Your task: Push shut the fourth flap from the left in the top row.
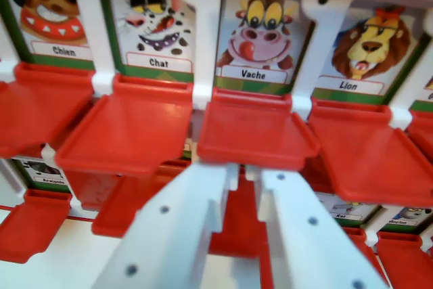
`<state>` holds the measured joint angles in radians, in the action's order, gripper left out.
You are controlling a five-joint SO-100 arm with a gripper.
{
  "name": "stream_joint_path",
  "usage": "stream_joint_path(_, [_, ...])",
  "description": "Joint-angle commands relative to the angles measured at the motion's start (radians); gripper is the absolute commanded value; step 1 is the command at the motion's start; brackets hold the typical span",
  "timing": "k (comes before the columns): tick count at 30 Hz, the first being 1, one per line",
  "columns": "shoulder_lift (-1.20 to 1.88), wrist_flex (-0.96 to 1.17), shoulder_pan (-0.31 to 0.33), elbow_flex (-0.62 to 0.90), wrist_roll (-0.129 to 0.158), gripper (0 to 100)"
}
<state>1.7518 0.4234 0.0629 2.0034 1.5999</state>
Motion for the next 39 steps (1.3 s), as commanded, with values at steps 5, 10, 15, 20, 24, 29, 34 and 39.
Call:
stream_joint_path(5, [-0.02,-0.02,0.014,-0.164,0.011,0])
stream_joint_path(10, [-0.081,-0.015,0.021,-0.239,0.012,0])
stream_joint_path(15, [-0.164,-0.018,0.025,-0.322,0.017,0])
stream_joint_path(20, [-0.192,-0.018,0.021,-0.348,0.021,0])
stream_joint_path(24, [-0.167,0.003,0.018,-0.342,0.021,0])
stream_joint_path(29, [-0.006,0.066,0.014,-0.252,0.017,0])
stream_joint_path(34, [0.262,0.236,0.008,-0.178,-0.002,0])
stream_joint_path(39, [0.594,0.434,0.023,-0.084,0.002,0])
